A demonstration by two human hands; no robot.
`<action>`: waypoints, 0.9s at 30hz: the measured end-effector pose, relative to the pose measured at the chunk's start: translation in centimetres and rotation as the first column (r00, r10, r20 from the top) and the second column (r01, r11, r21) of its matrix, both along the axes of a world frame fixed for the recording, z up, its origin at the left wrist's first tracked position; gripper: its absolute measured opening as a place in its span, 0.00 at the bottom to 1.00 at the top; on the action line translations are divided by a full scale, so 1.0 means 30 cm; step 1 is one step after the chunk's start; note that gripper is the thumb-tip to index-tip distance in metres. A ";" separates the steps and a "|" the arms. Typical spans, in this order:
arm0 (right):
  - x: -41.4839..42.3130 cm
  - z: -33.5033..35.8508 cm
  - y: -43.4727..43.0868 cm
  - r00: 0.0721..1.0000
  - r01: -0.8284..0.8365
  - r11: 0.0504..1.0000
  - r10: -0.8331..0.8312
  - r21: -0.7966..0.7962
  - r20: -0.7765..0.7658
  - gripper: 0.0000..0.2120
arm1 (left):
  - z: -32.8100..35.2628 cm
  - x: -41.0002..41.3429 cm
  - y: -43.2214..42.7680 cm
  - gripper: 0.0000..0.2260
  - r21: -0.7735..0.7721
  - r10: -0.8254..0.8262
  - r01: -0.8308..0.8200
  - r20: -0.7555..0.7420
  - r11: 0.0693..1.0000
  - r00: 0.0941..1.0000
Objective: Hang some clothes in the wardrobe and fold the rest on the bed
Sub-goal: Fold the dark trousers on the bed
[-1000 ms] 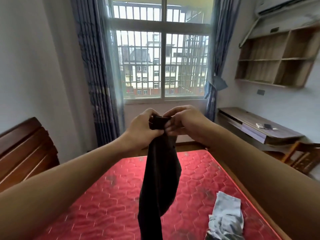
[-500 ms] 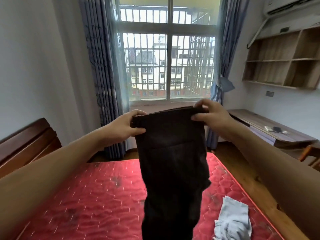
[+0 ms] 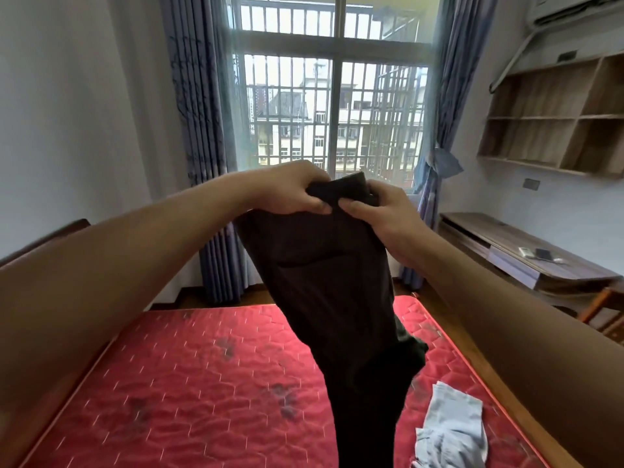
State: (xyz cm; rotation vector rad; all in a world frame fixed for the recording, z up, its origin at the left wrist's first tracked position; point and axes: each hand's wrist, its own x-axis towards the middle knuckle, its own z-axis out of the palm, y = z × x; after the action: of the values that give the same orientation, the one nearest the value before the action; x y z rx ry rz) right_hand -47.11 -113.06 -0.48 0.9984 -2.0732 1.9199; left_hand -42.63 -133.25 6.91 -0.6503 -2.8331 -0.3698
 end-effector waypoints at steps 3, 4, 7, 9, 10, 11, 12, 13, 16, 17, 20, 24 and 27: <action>-0.029 -0.125 0.048 0.999 0.049 0.996 -0.049 0.069 -0.013 0.17 | 0.004 -0.024 0.003 0.07 0.017 0.013 -0.012 -0.049 1.000 0.999; -0.038 -0.194 0.076 0.998 0.058 0.986 -0.053 0.154 -0.035 0.14 | 0.012 -0.027 -0.008 0.07 0.035 0.030 -0.027 -0.079 0.999 0.996; -0.074 -0.431 0.176 0.997 0.082 0.888 -0.068 0.453 -0.048 0.05 | 0.064 -0.042 -0.060 0.07 0.068 0.089 -0.080 -0.129 0.994 0.988; -0.098 -0.548 0.217 0.988 0.124 0.833 -0.153 0.539 0.010 0.09 | 0.104 -0.047 -0.095 0.06 0.067 0.120 -0.112 -0.129 0.991 0.984; -0.107 -0.583 0.219 0.978 0.144 0.820 -0.204 0.554 0.048 0.08 | 0.119 -0.049 -0.108 0.05 0.069 0.129 -0.122 -0.122 0.990 0.984; -0.108 -0.604 0.210 0.968 0.159 0.817 -0.238 0.554 0.074 0.09 | 0.130 -0.051 -0.119 0.05 0.072 0.138 -0.130 -0.114 0.989 0.984; -0.103 -0.614 0.190 0.964 0.169 0.824 -0.254 0.541 0.084 0.08 | 0.139 -0.052 -0.130 0.05 0.072 0.145 -0.138 -0.108 0.988 0.983; -0.096 -0.614 0.165 0.965 0.178 0.840 -0.251 0.512 0.075 0.06 | 0.146 -0.054 -0.140 0.05 0.070 0.153 -0.147 -0.104 0.987 0.983; -0.077 -0.594 0.095 0.972 0.227 0.901 -0.234 0.370 -0.026 0.08 | 0.150 -0.053 -0.176 0.04 0.053 0.180 -0.175 -0.114 0.983 0.977; -0.074 -0.587 0.077 0.970 0.242 0.910 -0.240 0.336 -0.050 0.07 | 0.147 -0.051 -0.187 0.05 0.046 0.189 -0.184 -0.123 0.982 0.974; -0.074 -0.586 0.030 0.968 0.251 0.908 -0.232 0.335 -0.098 0.09 | 0.126 -0.045 -0.218 0.10 0.036 0.204 -0.201 -0.138 0.979 0.969; -0.090 -0.606 -0.014 0.969 0.246 0.898 -0.231 0.366 -0.084 0.13 | 0.100 -0.030 -0.268 0.12 0.088 0.227 -0.216 -0.140 0.972 0.964; -0.078 -0.637 -0.038 0.972 0.235 0.914 -0.214 0.332 -0.100 0.09 | 0.100 -0.030 -0.300 0.12 0.093 0.240 -0.227 -0.152 0.969 0.959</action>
State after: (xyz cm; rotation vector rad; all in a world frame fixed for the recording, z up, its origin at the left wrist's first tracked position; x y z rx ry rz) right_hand -49.45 -114.20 -19.58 0.8176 -2.4166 1.4324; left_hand -43.53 -142.26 9.92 -0.3094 -2.6859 -0.3616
